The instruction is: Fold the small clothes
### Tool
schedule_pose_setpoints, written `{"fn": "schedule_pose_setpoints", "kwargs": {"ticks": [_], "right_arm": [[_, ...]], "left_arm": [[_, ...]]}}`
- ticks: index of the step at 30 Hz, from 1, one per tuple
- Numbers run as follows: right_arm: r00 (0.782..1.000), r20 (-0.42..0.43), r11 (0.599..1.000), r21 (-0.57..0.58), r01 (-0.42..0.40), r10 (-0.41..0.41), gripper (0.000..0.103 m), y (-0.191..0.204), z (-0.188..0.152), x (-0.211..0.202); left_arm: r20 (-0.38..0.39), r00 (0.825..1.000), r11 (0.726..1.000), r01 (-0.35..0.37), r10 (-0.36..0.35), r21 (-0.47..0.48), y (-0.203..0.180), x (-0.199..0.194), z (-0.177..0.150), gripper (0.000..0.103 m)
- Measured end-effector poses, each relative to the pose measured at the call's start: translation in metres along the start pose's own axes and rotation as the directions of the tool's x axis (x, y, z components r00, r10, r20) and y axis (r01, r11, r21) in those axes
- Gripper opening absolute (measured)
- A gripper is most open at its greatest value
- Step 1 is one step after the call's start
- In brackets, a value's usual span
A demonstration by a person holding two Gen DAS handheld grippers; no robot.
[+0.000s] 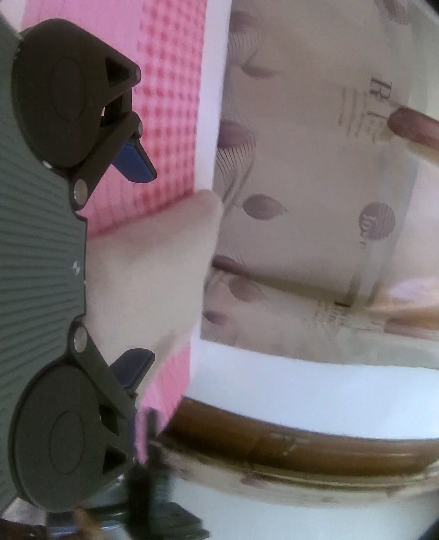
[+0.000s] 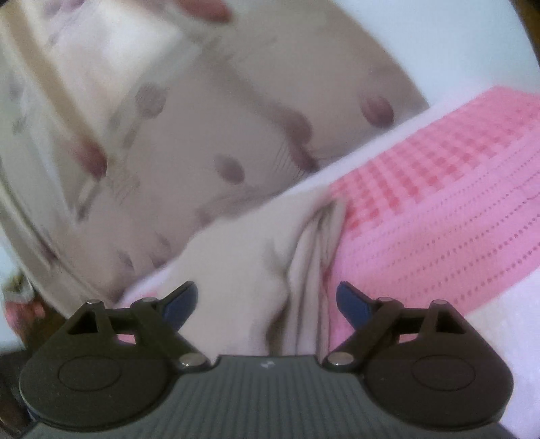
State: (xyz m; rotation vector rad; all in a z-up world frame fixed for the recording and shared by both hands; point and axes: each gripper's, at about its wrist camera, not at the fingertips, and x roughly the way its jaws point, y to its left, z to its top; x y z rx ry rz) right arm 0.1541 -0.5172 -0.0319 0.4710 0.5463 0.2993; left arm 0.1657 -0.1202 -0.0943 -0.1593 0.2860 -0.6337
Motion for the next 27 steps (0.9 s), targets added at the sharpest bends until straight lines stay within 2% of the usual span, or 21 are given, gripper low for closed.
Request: {"fn": "schedule_pose_setpoints", "kwargs": {"ticks": [2,3,5,7,8,11,14,17,19,21,23,24,25,27], "right_arm": [[0.997,-0.07,0.997,-0.062,0.035,-0.039,0.057,0.01,-0.007,0.011],[0.992,-0.098,0.994,-0.087,0.068,-0.077,0.053,0.014,-0.009,0.017],[0.987,-0.111,0.987,-0.127,0.098,-0.112,0.035,0.017,-0.01,0.024],[0.981,-0.103,0.972,-0.185,0.143,-0.164,0.023,0.019,-0.003,0.028],[0.977,-0.092,0.962,-0.212,0.169,-0.192,0.022,0.02,0.001,0.03],[0.971,-0.053,0.949,-0.232,0.215,-0.233,0.018,0.018,0.014,0.026],[0.963,-0.078,0.938,-0.258,0.231,-0.259,0.019,0.014,0.001,0.024],[0.973,-0.051,0.954,-0.213,0.211,-0.226,0.019,0.009,0.003,0.016],[0.983,0.014,0.966,-0.183,0.185,-0.185,0.019,0.011,0.016,0.01],[0.988,0.019,0.974,-0.169,0.152,-0.151,0.019,0.015,0.037,0.018],[0.991,0.002,0.98,-0.15,0.131,-0.132,0.027,0.017,0.055,0.037],[0.989,-0.009,0.977,-0.158,0.146,-0.149,0.031,0.018,0.063,0.05],[0.984,-0.021,0.97,-0.173,0.169,-0.175,0.039,0.02,0.069,0.064],[0.976,-0.041,0.955,-0.217,0.201,-0.215,0.042,0.023,0.076,0.092]], "left_arm": [[-0.01,1.0,1.0,0.015,-0.015,-0.017,-0.002,0.013,-0.002,0.103],[-0.026,0.999,1.0,0.019,-0.019,-0.023,-0.004,0.02,-0.005,0.103],[-0.062,0.998,0.999,0.018,-0.02,-0.029,-0.008,0.026,-0.009,0.103],[-0.066,0.998,0.999,0.021,-0.023,-0.025,-0.01,0.031,-0.012,0.103],[-0.062,0.998,1.0,0.018,-0.019,-0.023,-0.01,0.033,-0.012,0.103],[-0.071,0.997,0.999,0.022,-0.025,-0.044,-0.01,0.038,-0.013,0.103],[-0.116,0.991,0.997,0.057,-0.062,-0.047,-0.009,0.042,-0.017,0.103],[-0.129,0.989,0.997,0.063,-0.069,-0.048,-0.01,0.046,-0.018,0.103],[-0.137,0.987,0.995,0.079,-0.086,-0.056,-0.009,0.048,-0.018,0.103],[-0.142,0.987,0.996,0.069,-0.076,-0.058,-0.008,0.05,-0.019,0.103],[-0.148,0.987,0.996,0.056,-0.065,-0.065,-0.007,0.051,-0.02,0.103],[-0.149,0.987,0.997,0.044,-0.054,-0.068,-0.007,0.051,-0.019,0.103],[-0.151,0.988,0.997,0.029,-0.04,-0.071,-0.007,0.052,-0.02,0.103],[-0.153,0.988,0.996,0.001,-0.014,-0.086,-0.004,0.053,-0.02,0.103]]}}
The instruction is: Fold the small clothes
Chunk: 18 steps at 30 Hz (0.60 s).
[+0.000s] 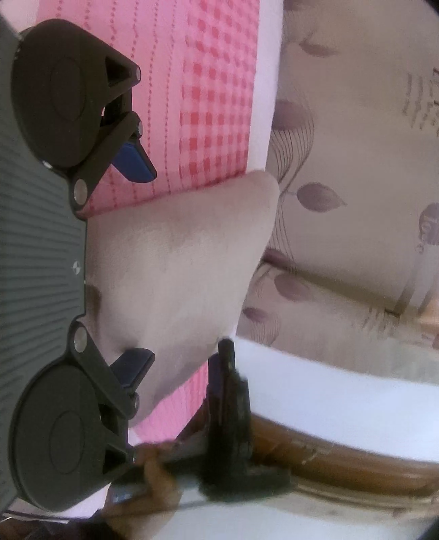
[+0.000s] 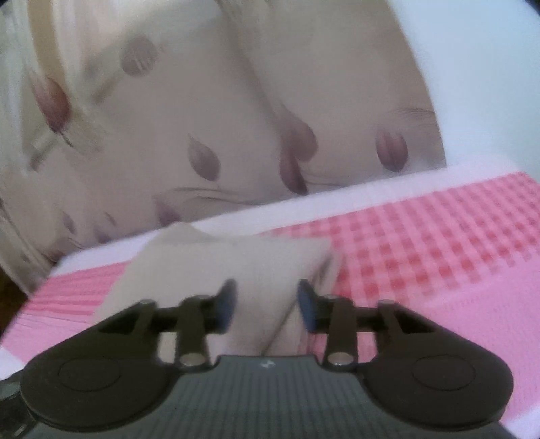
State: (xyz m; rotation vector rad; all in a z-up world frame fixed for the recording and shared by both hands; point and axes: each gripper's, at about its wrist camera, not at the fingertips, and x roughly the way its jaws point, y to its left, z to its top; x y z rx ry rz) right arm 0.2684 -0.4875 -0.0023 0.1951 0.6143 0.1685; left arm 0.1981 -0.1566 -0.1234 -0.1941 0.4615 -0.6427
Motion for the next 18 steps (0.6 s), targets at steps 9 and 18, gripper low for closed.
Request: {"fn": "schedule_pose_setpoints", "kwargs": {"ticks": [9,18], "right_arm": [[0.964,0.01,0.941,-0.212,0.262,-0.266,0.043,0.012,0.015,0.058],[0.985,0.146,0.987,-0.118,0.113,-0.095,0.044,0.037,0.0,-0.005]], "left_arm": [[-0.037,0.994,0.995,-0.101,0.101,-0.006,0.003,0.006,0.003,0.103],[-0.054,0.992,0.993,-0.118,0.117,-0.012,0.005,0.009,0.003,0.103]]}}
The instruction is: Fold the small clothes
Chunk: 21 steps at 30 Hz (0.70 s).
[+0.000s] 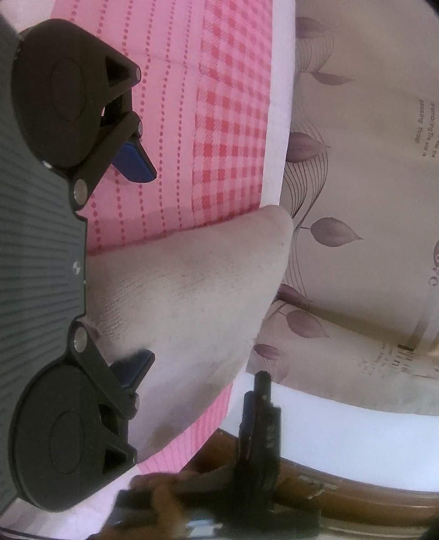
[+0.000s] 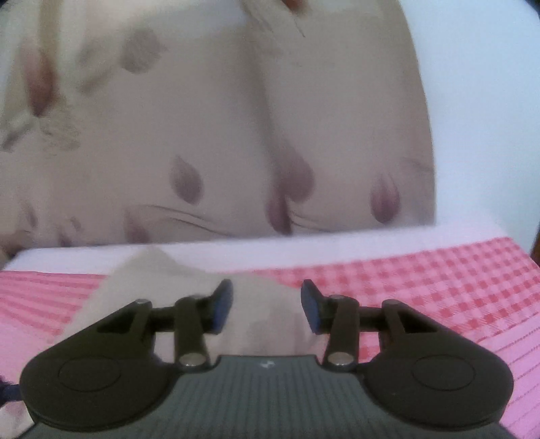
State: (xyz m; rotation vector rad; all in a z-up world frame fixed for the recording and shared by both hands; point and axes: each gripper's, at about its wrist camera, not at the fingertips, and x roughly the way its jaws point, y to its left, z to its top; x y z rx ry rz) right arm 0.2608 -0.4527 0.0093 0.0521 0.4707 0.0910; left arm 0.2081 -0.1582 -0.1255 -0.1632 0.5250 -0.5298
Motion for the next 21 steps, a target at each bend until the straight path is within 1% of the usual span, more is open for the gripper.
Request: {"fn": "schedule_pose_setpoints", "kwargs": {"ticks": [3,5,6,7,8,9,10,11,13,15,16,17,18,20,21], "right_arm": [[0.999,-0.036,0.997,-0.073,0.022,-0.025,0.044,0.01,-0.018,0.002],[0.993,-0.089,0.992,-0.109,0.066,-0.076,0.044,0.011,-0.033,0.013],[0.993,-0.087,0.993,-0.096,0.069,-0.077,0.047,0.008,-0.04,0.016],[0.994,-0.069,0.995,-0.069,0.077,-0.082,0.058,0.003,-0.044,0.015],[0.994,-0.073,0.996,-0.031,0.08,-0.082,0.069,-0.003,-0.047,0.017],[0.994,-0.081,0.997,0.009,0.073,-0.072,0.071,-0.009,-0.046,0.018],[0.994,-0.094,0.997,0.055,0.063,-0.057,0.075,-0.015,-0.044,0.019],[0.994,-0.102,0.992,0.12,0.044,-0.032,0.075,-0.022,-0.043,0.016],[0.997,-0.068,0.97,0.242,-0.022,0.039,0.075,-0.038,-0.044,0.003],[0.995,-0.06,0.947,0.316,-0.054,0.077,0.081,-0.057,-0.044,-0.01],[0.991,-0.067,0.931,0.354,-0.088,0.119,0.088,-0.068,-0.046,-0.013],[0.985,-0.07,0.914,0.389,-0.116,0.155,0.089,-0.077,-0.047,-0.016],[0.982,-0.076,0.901,0.414,-0.129,0.176,0.089,-0.085,-0.049,-0.018],[0.971,-0.116,0.892,0.429,-0.14,0.209,0.091,-0.096,-0.049,-0.014],[0.962,-0.137,0.887,0.435,-0.154,0.235,0.091,-0.098,-0.047,-0.01]], "left_arm": [[-0.004,1.0,1.0,-0.002,0.002,-0.002,0.001,0.0,0.0,0.103],[-0.006,1.0,1.0,-0.004,0.004,0.0,0.001,0.001,0.0,0.103],[-0.008,1.0,1.0,-0.005,0.005,0.002,0.001,0.001,0.0,0.103],[-0.009,1.0,1.0,-0.006,0.006,0.003,0.001,0.001,0.0,0.103],[-0.01,1.0,1.0,-0.005,0.005,0.002,0.001,0.001,0.0,0.103],[-0.01,1.0,1.0,-0.005,0.005,0.001,0.002,0.001,0.0,0.103],[-0.007,1.0,1.0,0.0,0.0,0.002,0.003,-0.001,0.0,0.103],[0.004,1.0,1.0,0.022,-0.022,0.004,0.005,-0.004,0.002,0.103],[0.031,0.996,0.996,0.088,-0.087,-0.01,0.013,-0.015,0.008,0.103],[0.034,0.992,0.991,0.126,-0.125,-0.043,0.027,-0.021,0.021,0.103],[0.028,0.99,0.989,0.138,-0.137,-0.058,0.034,-0.02,0.027,0.103],[0.004,0.987,0.984,0.161,-0.161,-0.075,0.042,-0.014,0.035,0.103],[-0.042,0.979,0.976,0.195,-0.2,-0.099,0.05,-0.004,0.042,0.103],[-0.102,0.954,0.951,0.263,-0.281,-0.162,0.064,0.016,0.052,0.103],[-0.127,0.946,0.944,0.274,-0.299,-0.181,0.069,0.027,0.056,0.103]]}}
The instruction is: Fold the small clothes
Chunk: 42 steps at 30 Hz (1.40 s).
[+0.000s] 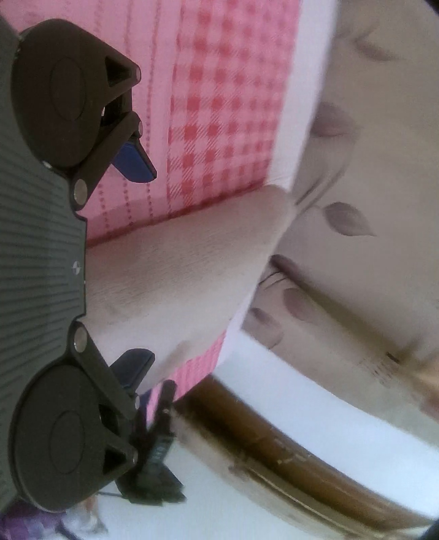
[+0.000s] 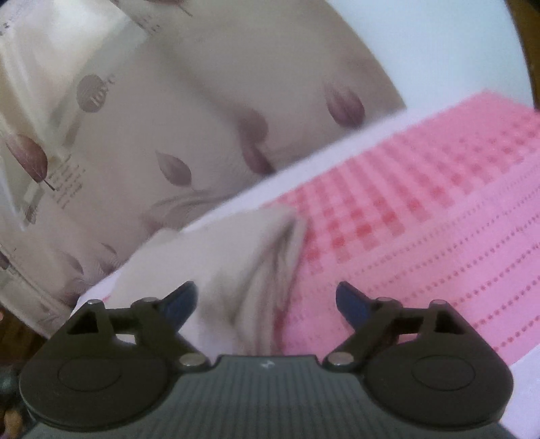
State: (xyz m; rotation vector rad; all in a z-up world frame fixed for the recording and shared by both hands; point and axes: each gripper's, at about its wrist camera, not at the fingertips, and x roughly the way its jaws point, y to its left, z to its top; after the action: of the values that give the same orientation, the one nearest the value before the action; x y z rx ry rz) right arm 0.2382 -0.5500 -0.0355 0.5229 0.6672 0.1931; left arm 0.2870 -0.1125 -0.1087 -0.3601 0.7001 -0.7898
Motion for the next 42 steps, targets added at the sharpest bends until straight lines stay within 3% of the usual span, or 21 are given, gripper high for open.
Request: {"fn": "schedule_pose_setpoints", "kwargs": {"ticks": [5,6,7,8,12,13,14,16,22,27,42], "right_arm": [[0.994,-0.09,0.996,-0.067,-0.063,0.057,0.092,0.005,-0.001,0.023],[0.994,-0.098,0.992,-0.106,-0.062,0.051,0.092,0.01,0.0,0.027],[0.993,-0.106,0.989,-0.137,-0.059,0.044,0.092,0.015,0.002,0.034],[0.992,-0.117,0.986,-0.148,-0.071,0.053,0.092,0.018,0.005,0.04],[0.984,-0.15,0.976,-0.177,-0.126,0.1,0.091,0.032,0.008,0.064],[0.983,-0.147,0.978,-0.164,-0.132,0.108,0.086,0.033,0.009,0.067],[0.98,-0.151,0.982,-0.114,-0.149,0.131,0.067,0.031,0.009,0.07],[0.977,-0.135,0.984,-0.045,-0.175,0.167,0.054,0.027,0.007,0.071],[0.982,-0.063,0.983,-0.039,-0.179,0.177,0.049,0.037,-0.004,0.046],[0.979,-0.046,0.979,-0.024,-0.201,0.199,0.049,0.062,-0.005,0.036],[0.94,-0.052,0.942,0.001,-0.337,0.336,0.049,0.15,-0.065,-0.013]], "left_arm": [[-0.062,0.991,0.991,0.116,-0.12,-0.064,0.022,0.033,0.016,0.098],[-0.08,0.985,0.986,0.149,-0.155,-0.081,0.025,0.041,0.017,0.093],[-0.109,0.978,0.981,0.166,-0.177,-0.097,0.028,0.051,0.018,0.079],[-0.125,0.975,0.98,0.174,-0.185,-0.093,0.028,0.06,0.017,0.073],[-0.123,0.973,0.98,0.188,-0.195,-0.064,0.021,0.075,0.017,0.063],[-0.12,0.974,0.98,0.188,-0.194,-0.063,0.02,0.076,0.016,0.06],[-0.114,0.976,0.982,0.182,-0.188,-0.058,0.018,0.076,0.016,0.059],[-0.099,0.981,0.986,0.164,-0.166,-0.033,0.012,0.071,0.013,0.055],[-0.058,0.993,0.993,0.109,-0.106,0.051,-0.014,0.056,0.01,0.054],[-0.026,0.996,0.994,0.091,-0.089,0.064,-0.03,0.031,0.011,0.054],[0.038,0.999,1.0,0.027,-0.026,-0.013,-0.017,-0.101,-0.022,0.054]]}}
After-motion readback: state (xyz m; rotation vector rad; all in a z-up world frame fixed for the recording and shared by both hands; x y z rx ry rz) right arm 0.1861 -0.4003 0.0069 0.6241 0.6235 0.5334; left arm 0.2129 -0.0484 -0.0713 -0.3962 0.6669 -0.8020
